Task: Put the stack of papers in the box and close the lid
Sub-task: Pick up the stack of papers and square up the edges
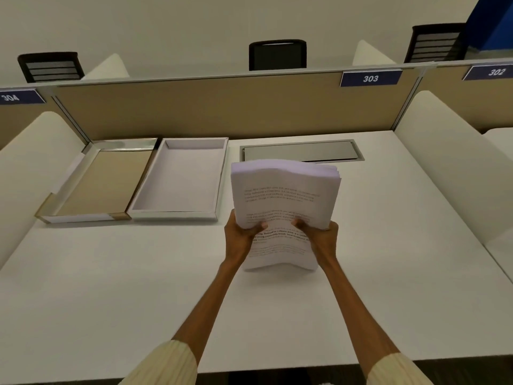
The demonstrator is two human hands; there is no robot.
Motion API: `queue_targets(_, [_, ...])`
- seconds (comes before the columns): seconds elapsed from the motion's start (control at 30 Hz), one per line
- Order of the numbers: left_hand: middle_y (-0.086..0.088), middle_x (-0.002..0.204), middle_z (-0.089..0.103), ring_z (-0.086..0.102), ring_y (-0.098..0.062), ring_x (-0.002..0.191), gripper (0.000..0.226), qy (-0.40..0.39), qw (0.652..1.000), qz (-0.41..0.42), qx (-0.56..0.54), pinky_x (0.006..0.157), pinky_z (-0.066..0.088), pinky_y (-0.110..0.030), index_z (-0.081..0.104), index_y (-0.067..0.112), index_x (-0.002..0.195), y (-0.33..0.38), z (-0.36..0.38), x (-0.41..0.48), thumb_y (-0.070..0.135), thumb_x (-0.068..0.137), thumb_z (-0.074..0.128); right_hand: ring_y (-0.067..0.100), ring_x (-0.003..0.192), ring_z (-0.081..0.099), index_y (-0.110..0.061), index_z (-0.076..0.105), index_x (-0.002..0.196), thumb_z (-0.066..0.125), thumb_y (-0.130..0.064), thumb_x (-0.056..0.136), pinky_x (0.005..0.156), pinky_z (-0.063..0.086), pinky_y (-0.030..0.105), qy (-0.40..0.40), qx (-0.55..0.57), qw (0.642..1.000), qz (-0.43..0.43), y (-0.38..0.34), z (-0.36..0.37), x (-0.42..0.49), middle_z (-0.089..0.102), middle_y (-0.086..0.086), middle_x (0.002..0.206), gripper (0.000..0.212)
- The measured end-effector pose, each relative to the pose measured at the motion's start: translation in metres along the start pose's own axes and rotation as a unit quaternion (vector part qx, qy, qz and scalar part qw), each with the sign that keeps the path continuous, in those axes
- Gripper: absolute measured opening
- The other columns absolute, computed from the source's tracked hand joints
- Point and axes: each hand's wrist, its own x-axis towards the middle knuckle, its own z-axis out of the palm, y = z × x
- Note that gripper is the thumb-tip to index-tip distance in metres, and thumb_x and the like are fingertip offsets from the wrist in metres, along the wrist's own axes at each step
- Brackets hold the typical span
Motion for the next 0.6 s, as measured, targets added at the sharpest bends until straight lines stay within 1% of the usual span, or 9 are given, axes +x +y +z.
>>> queue_targets(0.07, [0.011, 0.102, 0.070, 0.072, -0.007, 0.091, 0.054, 0.003, 1.000, 0.015, 0.009, 0.069, 0.064, -0.027, 0.056, 0.026, 0.109, 0.002, 0.000, 0.003, 0.031, 0.064, 0.086, 0.020, 0.071, 0.076, -0.028, 0.078, 0.084, 0.090, -0.026, 0.060, 0.057, 0.060, 0.027, 0.005, 0.019, 1.000, 0.002, -0.002, -0.001, 0.000, 0.079, -0.003, 0.083, 0.027])
queue_targets(0.1, [0.015, 0.100, 0.070, 0.071, -0.006, 0.092, 0.054, 0.004, 1.000, 0.024, 0.009, 0.068, 0.063, -0.024, 0.056, 0.028, 0.108, 0.002, 0.000, 0.002, 0.029, 0.064, 0.086, 0.020, 0.072, 0.076, -0.027, 0.078, 0.085, 0.090, -0.025, 0.060, 0.058, 0.061, 0.028, 0.003, 0.027, 1.000, 0.003, -0.001, -0.003, -0.001, 0.079, -0.002, 0.084, 0.028])
queue_targets(0.17, [0.016, 0.102, 0.071, 0.071, -0.011, 0.097, 0.058, 0.008, 1.000, 0.022, 0.001, 0.071, 0.063, -0.025, 0.056, 0.019, 0.113, -0.005, -0.002, -0.001, 0.023, 0.064, 0.087, 0.015, 0.074, 0.076, -0.029, 0.078, 0.084, 0.090, -0.021, 0.060, 0.059, 0.060, 0.025, 0.000, 0.021, 1.000, -0.002, 0.005, -0.005, -0.004, 0.079, -0.006, 0.084, 0.028])
queue_targets(0.27, [-0.002, 0.109, 0.071, 0.070, -0.022, 0.100, 0.069, 0.025, 1.000, 0.010, -0.016, 0.075, 0.064, -0.036, 0.057, 0.004, 0.118, -0.017, -0.005, -0.006, 0.024, 0.061, 0.088, 0.010, 0.076, 0.075, -0.033, 0.078, 0.085, 0.089, -0.020, 0.060, 0.060, 0.059, 0.021, -0.019, 0.001, 1.000, -0.011, 0.011, -0.004, -0.012, 0.079, -0.011, 0.085, 0.030])
queue_targets(0.33, [-0.006, 0.110, 0.071, 0.070, -0.024, 0.101, 0.069, 0.025, 1.000, 0.006, -0.015, 0.075, 0.064, -0.039, 0.057, 0.003, 0.118, -0.018, -0.005, -0.004, 0.025, 0.060, 0.088, 0.011, 0.077, 0.075, -0.032, 0.077, 0.086, 0.089, -0.017, 0.061, 0.061, 0.059, 0.021, -0.018, -0.001, 1.000, -0.014, 0.014, -0.004, -0.010, 0.079, -0.011, 0.086, 0.031])
queue_targets(0.4, [0.000, 0.109, 0.072, 0.071, -0.021, 0.101, 0.065, 0.016, 1.000, 0.007, -0.007, 0.074, 0.064, -0.034, 0.058, 0.007, 0.118, -0.014, -0.004, -0.001, 0.022, 0.063, 0.088, 0.011, 0.076, 0.075, -0.030, 0.077, 0.086, 0.090, -0.019, 0.061, 0.060, 0.059, 0.021, -0.012, 0.000, 1.000, -0.005, 0.013, -0.004, -0.007, 0.079, -0.010, 0.086, 0.030])
queue_targets(0.5, [0.008, 0.101, 0.073, 0.073, -0.012, 0.090, 0.064, 0.021, 0.999, -0.018, 0.028, 0.064, 0.061, -0.022, 0.059, 0.016, 0.114, -0.006, -0.002, -0.001, 0.036, 0.061, 0.090, 0.017, 0.071, 0.077, -0.025, 0.077, 0.083, 0.094, -0.033, 0.054, 0.056, 0.060, 0.025, -0.004, 0.000, 1.000, 0.031, 0.011, -0.004, -0.002, 0.079, -0.005, 0.083, 0.034])
queue_targets(0.53, [0.007, 0.099, 0.073, 0.074, -0.012, 0.084, 0.066, 0.027, 0.998, -0.032, 0.046, 0.062, 0.062, -0.023, 0.059, 0.017, 0.111, -0.003, -0.002, -0.001, 0.044, 0.059, 0.089, 0.019, 0.069, 0.077, -0.022, 0.076, 0.081, 0.095, -0.039, 0.050, 0.054, 0.060, 0.026, -0.002, -0.004, 0.999, 0.050, 0.010, -0.004, 0.001, 0.079, -0.004, 0.080, 0.039])
queue_targets(0.6, [0.001, 0.100, 0.073, 0.075, -0.016, 0.078, 0.074, 0.039, 0.994, -0.061, 0.086, 0.063, 0.064, -0.033, 0.058, 0.016, 0.110, 0.000, -0.004, -0.001, 0.058, 0.056, 0.085, 0.019, 0.065, 0.077, -0.020, 0.073, 0.083, 0.094, -0.048, 0.045, 0.051, 0.059, 0.027, -0.012, -0.023, 0.996, 0.085, 0.007, -0.001, 0.008, 0.079, -0.005, 0.076, 0.051])
